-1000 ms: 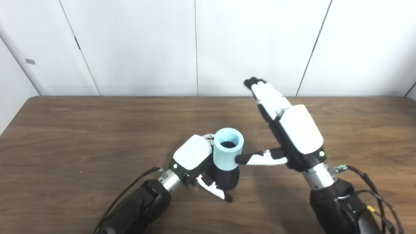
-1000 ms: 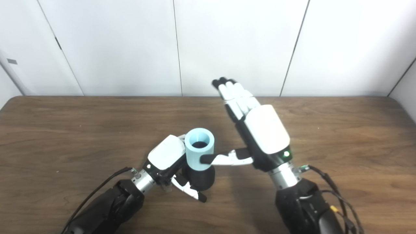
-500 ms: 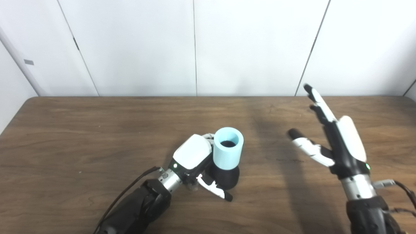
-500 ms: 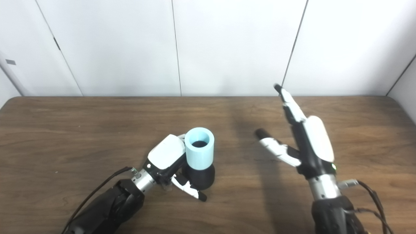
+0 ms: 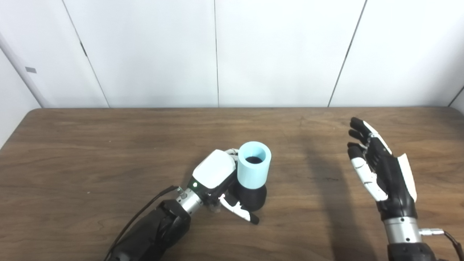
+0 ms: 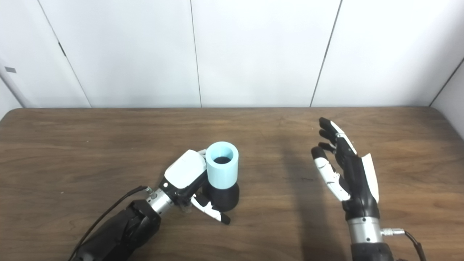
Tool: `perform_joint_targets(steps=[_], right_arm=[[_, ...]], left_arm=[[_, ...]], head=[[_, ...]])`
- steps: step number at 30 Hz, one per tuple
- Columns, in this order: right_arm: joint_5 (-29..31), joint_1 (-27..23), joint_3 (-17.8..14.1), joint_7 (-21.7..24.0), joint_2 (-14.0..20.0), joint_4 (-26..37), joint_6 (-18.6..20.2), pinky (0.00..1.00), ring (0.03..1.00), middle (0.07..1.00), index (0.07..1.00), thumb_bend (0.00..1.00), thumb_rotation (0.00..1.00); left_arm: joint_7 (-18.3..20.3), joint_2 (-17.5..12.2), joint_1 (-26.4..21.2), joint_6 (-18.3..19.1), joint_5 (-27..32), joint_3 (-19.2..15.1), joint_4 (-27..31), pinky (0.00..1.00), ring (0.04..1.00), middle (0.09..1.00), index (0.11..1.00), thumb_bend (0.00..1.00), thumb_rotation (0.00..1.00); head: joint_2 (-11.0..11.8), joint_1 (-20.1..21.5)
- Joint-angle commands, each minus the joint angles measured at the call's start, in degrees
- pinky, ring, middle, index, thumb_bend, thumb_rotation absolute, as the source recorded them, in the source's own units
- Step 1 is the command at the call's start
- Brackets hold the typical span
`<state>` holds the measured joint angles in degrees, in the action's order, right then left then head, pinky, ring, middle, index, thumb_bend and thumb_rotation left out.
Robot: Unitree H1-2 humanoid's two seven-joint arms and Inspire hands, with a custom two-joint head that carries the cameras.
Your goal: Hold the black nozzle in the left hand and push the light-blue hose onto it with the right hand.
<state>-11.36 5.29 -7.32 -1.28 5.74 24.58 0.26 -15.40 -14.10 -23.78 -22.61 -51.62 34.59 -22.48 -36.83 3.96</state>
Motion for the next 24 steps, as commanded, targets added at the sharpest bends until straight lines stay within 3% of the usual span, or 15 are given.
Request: perform_joint_targets(steps=[1, 12, 17, 19, 21, 24], right_arm=[[3.52, -1.37, -1.12, -2.16, -1.49, 1.92, -3.71, 0.76, 0.849, 0.864, 0.841, 0.21, 0.72], [5.92, -1.46, -1.72, -2.76, -2.39, 0.52, -3.74, 0.72, 0.815, 0.834, 0.806, 0.15, 0.58], [6.39, -1.43, -1.78, -2.81, -2.52, 0.83, -3.55, 0.72, 0.816, 0.835, 0.808, 0.16, 0.57], [6.45, -1.40, -1.78, -2.85, -2.53, 1.02, -3.29, 0.72, 0.815, 0.834, 0.807, 0.16, 0.56], [6.09, -1.33, -1.70, -2.74, -2.27, 1.18, -2.94, 0.72, 0.818, 0.837, 0.812, 0.16, 0.57], [6.19, -1.29, -1.59, -2.60, -2.07, 1.24, -2.95, 0.72, 0.822, 0.843, 0.816, 0.17, 0.59]], left_arm=[[2.69, 3.13, 13.94, 0.45, -0.82, 6.38, -11.87, 0.77, 0.530, 0.480, 0.490, 0.52, 0.00], [2.79, 3.01, 14.22, 0.78, -0.59, 6.15, -11.53, 0.77, 0.529, 0.479, 0.492, 0.52, 0.00], [5.65, 2.89, 14.32, 3.21, -0.65, 6.27, -10.39, 0.79, 0.567, 0.483, 0.498, 0.52, 0.00], [7.25, 2.93, 14.44, 4.72, -0.43, 6.28, -9.84, 0.83, 0.627, 0.568, 0.495, 0.52, 0.05], [9.81, 3.02, 14.51, 6.87, 0.01, 6.34, -9.27, 0.87, 0.725, 0.659, 0.665, 0.86, 0.06], [12.93, 3.07, 14.47, 9.11, 0.61, 6.59, -8.71, 0.98, 0.919, 0.822, 0.850, 0.99, 0.12]], head=[[-0.07, 0.03], [-0.20, 0.07], [-0.30, 0.07], [-0.31, 0.02], [-0.30, 0.04], [-0.37, 0.08]])
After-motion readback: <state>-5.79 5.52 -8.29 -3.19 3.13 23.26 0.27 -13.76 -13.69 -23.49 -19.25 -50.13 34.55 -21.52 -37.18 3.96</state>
